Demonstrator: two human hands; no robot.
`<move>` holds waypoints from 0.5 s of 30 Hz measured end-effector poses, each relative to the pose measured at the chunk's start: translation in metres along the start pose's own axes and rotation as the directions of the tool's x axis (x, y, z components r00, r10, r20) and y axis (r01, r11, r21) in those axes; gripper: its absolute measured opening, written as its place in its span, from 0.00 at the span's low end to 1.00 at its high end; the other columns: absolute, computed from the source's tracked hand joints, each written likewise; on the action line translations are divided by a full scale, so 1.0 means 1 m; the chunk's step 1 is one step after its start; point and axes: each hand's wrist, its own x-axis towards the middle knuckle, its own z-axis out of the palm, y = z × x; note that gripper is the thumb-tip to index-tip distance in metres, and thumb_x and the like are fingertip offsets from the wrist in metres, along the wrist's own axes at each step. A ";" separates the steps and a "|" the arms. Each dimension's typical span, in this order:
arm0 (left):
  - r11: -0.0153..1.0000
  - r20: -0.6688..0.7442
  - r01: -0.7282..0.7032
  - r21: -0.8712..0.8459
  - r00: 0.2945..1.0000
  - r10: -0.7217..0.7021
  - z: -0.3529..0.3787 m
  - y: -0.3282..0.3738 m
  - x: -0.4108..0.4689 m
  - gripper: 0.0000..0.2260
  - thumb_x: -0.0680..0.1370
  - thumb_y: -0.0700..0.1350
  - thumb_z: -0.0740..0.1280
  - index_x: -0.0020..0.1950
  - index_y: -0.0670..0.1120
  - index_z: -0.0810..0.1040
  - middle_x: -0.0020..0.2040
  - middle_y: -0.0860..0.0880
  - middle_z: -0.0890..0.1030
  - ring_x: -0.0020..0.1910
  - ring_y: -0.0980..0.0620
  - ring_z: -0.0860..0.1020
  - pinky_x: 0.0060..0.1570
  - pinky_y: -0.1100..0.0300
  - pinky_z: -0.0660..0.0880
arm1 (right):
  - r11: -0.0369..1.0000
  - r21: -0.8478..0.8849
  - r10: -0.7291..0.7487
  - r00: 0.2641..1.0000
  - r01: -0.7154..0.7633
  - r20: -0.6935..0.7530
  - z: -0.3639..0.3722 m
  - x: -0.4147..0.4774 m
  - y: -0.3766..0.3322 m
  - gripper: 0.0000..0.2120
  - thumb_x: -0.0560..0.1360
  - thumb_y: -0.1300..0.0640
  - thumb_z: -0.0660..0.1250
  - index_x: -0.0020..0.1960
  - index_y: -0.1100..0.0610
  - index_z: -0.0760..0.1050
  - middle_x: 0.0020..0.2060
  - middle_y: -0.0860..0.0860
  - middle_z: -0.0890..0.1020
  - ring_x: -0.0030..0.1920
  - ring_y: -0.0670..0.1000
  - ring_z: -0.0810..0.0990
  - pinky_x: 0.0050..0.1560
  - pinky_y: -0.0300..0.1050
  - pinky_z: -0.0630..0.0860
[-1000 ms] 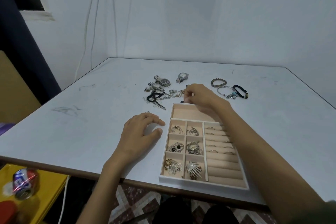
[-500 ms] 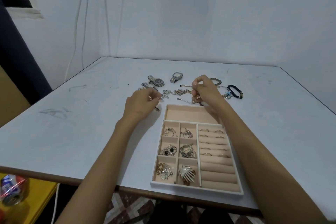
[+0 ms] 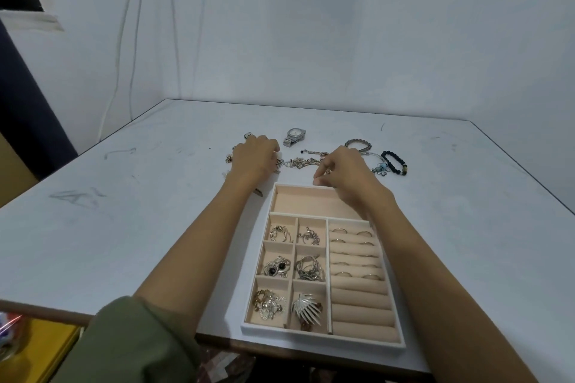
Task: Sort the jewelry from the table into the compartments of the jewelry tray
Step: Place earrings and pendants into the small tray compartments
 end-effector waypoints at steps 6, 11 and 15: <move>1.000 -0.065 -0.008 0.006 0.998 0.008 0.002 0.000 0.001 0.11 0.79 0.41 0.60 0.54 0.48 0.82 0.54 0.47 0.81 0.59 0.44 0.73 0.48 0.52 0.72 | 0.996 -0.085 -0.010 1.000 0.010 0.004 0.006 0.003 0.000 0.03 0.69 0.67 0.70 0.39 0.61 0.81 0.28 0.45 0.74 0.33 0.50 0.73 0.31 0.39 0.64; 0.993 -0.077 0.028 -0.115 0.996 -0.037 -0.002 0.000 -0.001 0.10 0.78 0.40 0.60 0.52 0.44 0.81 0.51 0.45 0.81 0.57 0.43 0.75 0.46 0.54 0.72 | 0.988 -0.157 -0.008 0.999 0.000 -0.046 0.006 0.004 0.003 0.02 0.70 0.63 0.71 0.40 0.61 0.79 0.28 0.42 0.74 0.35 0.47 0.75 0.33 0.41 0.66; 0.982 -0.085 0.042 -0.183 0.995 -0.058 -0.004 -0.003 -0.006 0.09 0.75 0.46 0.64 0.42 0.41 0.80 0.41 0.47 0.78 0.51 0.45 0.75 0.40 0.57 0.70 | 0.989 -0.148 0.028 1.000 -0.028 -0.007 -0.002 0.007 0.004 0.08 0.67 0.59 0.77 0.40 0.62 0.81 0.27 0.46 0.75 0.33 0.50 0.76 0.33 0.41 0.67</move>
